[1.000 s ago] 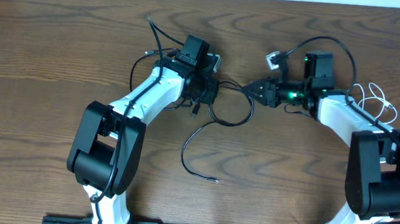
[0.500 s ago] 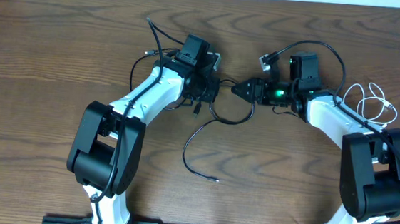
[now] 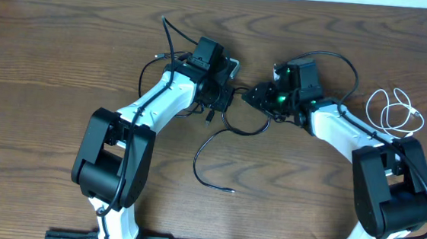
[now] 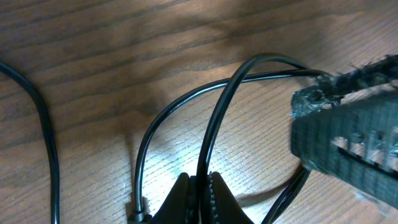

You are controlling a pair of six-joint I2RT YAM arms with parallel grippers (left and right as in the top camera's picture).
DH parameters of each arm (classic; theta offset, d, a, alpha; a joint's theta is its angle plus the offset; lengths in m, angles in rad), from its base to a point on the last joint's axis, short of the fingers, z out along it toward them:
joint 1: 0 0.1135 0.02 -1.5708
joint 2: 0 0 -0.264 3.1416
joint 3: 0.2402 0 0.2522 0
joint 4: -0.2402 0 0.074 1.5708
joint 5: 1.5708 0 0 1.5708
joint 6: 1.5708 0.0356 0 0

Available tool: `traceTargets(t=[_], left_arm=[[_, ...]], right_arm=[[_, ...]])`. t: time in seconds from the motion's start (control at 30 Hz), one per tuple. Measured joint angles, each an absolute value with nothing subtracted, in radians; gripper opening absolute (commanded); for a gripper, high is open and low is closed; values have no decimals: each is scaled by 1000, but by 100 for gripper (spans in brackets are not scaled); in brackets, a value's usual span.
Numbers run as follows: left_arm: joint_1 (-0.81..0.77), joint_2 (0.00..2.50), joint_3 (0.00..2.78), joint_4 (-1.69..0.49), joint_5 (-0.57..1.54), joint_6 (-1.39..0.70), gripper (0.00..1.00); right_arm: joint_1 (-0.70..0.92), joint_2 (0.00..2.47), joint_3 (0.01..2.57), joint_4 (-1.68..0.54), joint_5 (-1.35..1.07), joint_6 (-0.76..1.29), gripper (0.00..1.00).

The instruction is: Untangle cables

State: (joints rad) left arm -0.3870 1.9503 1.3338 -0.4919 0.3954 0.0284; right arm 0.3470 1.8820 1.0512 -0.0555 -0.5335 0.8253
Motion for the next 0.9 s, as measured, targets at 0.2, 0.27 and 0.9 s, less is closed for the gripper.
traceTargets(t=[0.2,0.27,0.9], left_arm=[[-386,1950,1334,-491,447,51,7],[-386,1950,1334,-490,476,54,8],[-386,1950,1334,-489,527,54,7]], right_arm=[[395,1882,1051,-59,-373,1025,43],[416,1882,1051,-59,-318,1099,43],[538,1884,1051,-31,136,1484,39]])
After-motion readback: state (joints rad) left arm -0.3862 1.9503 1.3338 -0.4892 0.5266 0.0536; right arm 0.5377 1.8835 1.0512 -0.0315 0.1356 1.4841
